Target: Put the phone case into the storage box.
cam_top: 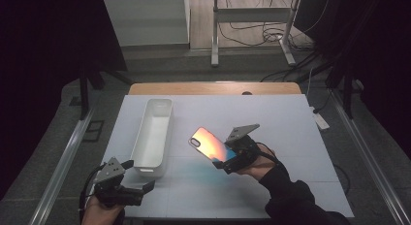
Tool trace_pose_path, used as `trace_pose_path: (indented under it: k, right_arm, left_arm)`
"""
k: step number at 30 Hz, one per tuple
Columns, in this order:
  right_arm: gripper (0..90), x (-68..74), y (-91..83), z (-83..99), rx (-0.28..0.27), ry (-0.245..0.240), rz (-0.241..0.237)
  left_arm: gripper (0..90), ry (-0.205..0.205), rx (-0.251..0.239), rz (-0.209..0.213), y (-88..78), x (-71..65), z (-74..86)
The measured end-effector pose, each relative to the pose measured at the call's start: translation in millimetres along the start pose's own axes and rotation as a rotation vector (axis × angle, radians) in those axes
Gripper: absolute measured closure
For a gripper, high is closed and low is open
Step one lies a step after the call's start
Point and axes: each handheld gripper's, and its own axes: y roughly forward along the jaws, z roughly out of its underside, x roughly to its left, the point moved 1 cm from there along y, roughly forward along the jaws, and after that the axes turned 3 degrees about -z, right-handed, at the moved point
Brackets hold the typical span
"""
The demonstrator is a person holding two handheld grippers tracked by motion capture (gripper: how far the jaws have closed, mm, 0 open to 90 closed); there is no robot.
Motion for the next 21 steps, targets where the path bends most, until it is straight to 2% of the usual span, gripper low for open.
trace_pose_path:
  k: [5, 6, 7, 21]
  right_arm:
    - [16.7, 0.1, -8.3, 1.1, -0.028, 0.004, -0.008]
    - [16.7, 0.1, -8.3, 1.1, -0.028, 0.004, -0.008]
    - [16.7, 0.2, -12.0, 1.4, -0.04, 0.008, -0.012]
    - [16.7, 1.1, -30.6, 4.2, -0.109, 0.019, -0.044]
  left_arm:
    - [0.0, 0.019, -0.02, 0.061, 5.0, -1.9, -7.9]
    - [0.0, 0.019, -0.02, 0.061, 5.0, -1.9, -7.9]
    - [0.0, 0.016, -0.026, 0.089, 7.3, -2.5, -11.0]
    - [0.0, 0.043, -0.069, 0.188, 21.3, -10.9, -34.0]
